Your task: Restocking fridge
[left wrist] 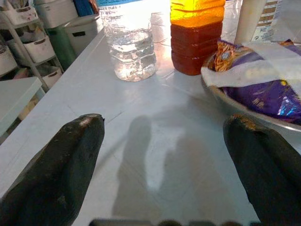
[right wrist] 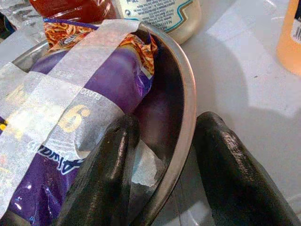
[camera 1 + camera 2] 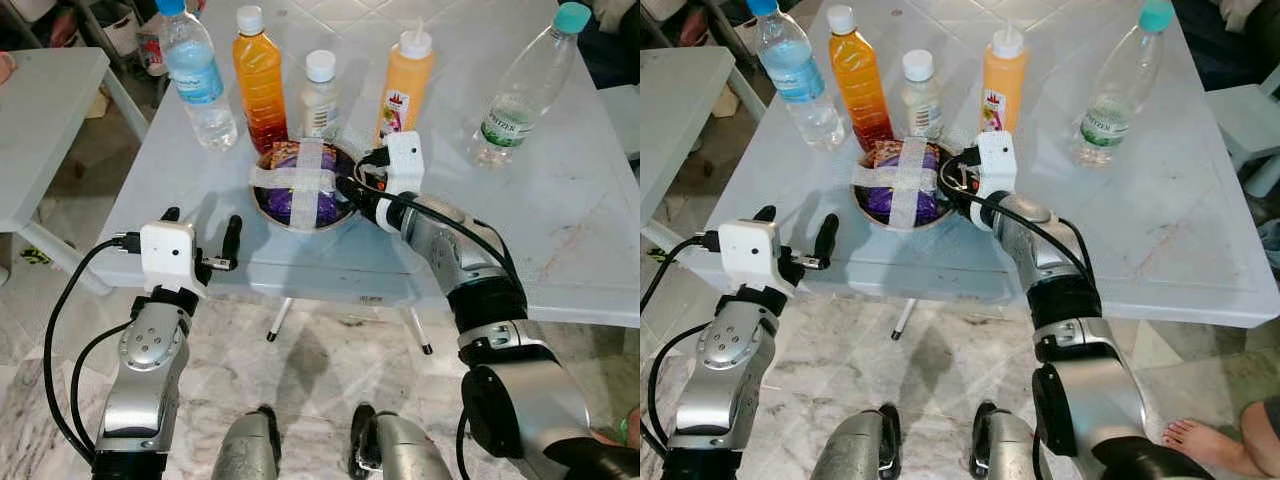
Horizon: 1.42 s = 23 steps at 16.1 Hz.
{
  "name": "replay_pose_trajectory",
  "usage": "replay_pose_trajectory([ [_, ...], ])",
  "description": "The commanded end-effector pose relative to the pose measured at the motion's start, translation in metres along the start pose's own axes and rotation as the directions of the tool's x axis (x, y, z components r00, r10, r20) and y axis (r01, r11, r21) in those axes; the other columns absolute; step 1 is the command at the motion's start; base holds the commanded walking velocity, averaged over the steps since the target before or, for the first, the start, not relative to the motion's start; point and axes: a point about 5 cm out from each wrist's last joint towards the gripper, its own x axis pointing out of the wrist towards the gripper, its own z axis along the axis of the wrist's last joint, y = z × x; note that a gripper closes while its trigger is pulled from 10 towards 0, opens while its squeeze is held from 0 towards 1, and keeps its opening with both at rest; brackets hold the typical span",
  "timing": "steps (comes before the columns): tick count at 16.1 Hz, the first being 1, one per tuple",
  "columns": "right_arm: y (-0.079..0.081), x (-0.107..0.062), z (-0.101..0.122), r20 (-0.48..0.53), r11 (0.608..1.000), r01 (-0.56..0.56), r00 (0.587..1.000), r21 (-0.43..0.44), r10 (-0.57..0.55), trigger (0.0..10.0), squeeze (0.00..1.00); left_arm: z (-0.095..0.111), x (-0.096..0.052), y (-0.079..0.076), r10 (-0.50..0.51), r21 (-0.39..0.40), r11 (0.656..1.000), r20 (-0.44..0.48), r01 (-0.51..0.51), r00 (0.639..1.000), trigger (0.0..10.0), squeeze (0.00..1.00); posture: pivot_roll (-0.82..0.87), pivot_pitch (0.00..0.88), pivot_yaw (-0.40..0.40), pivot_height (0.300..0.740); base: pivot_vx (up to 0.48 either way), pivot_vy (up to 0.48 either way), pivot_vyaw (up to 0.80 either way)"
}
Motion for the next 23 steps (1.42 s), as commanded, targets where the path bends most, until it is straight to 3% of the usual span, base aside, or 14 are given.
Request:
replay_pose_trajectory([
  [1,0.005,0.001,-0.005,-0.042,0.999,-0.034,0.999,0.033,0.035,3.1,0.00,-0.002,0.000,0.003,0.016,0.009,1.000,-0.007,-0.016,1.000,10.0,0.00,0.10,0.168,0.018,0.740,0.000,0.000,0.00],
  [2,0.005,0.000,-0.007,-0.054,0.998,-0.036,0.998,0.061,0.039,0.0,0.00,-0.002,0.000,0.003,0.015,0.008,1.000,-0.007,-0.015,1.000,10.0,0.00,0.10,0.168,0.018,0.740,0.000,0.000,0.00],
  [9,-0.006,-0.010,-0.003,-0.074,0.951,-0.020,0.996,0.309,0.045,0.0,0.00,-0.003,0.001,0.001,0.009,0.004,1.000,-0.005,-0.009,1.000,10.0,0.00,0.09,0.161,0.022,0.740,0.000,0.000,0.00],
  [12,-0.013,-0.021,-0.007,-0.092,0.942,-0.010,0.995,0.336,0.044,0.0,0.00,-0.006,0.002,-0.001,0.001,0.011,1.000,-0.019,0.000,1.000,10.0,0.00,0.08,0.149,0.031,0.740,0.000,0.000,0.00],
  [14,-0.017,-0.029,-0.014,-0.099,0.946,0.018,0.995,0.324,0.015,0.0,0.00,-0.016,0.005,-0.001,0.030,0.039,0.999,-0.077,-0.027,0.997,10.0,0.00,0.09,0.124,0.032,0.740,0.000,0.000,0.00],
  [19,-0.017,-0.045,-0.016,-0.042,0.958,0.049,0.998,0.282,-0.039,0.0,0.00,-0.007,0.010,-0.001,0.057,0.025,0.998,-0.039,-0.056,0.998,10.0,0.00,0.07,0.133,0.028,0.740,0.000,0.000,0.00],
  [22,-0.006,-0.050,-0.012,0.050,0.959,0.068,0.995,0.275,-0.084,0.0,0.00,-0.018,0.003,-0.001,0.118,0.012,0.993,-0.068,-0.117,0.991,10.0,0.00,0.03,0.141,0.005,0.740,0.000,0.000,0.00],
  [23,-0.001,-0.052,-0.012,0.093,0.972,0.089,0.989,0.219,-0.112,0.0,0.00,-0.017,0.005,-0.002,0.125,0.008,0.992,-0.067,-0.124,0.990,10.0,0.00,0.02,0.143,0.006,0.740,0.000,0.000,0.00],
])
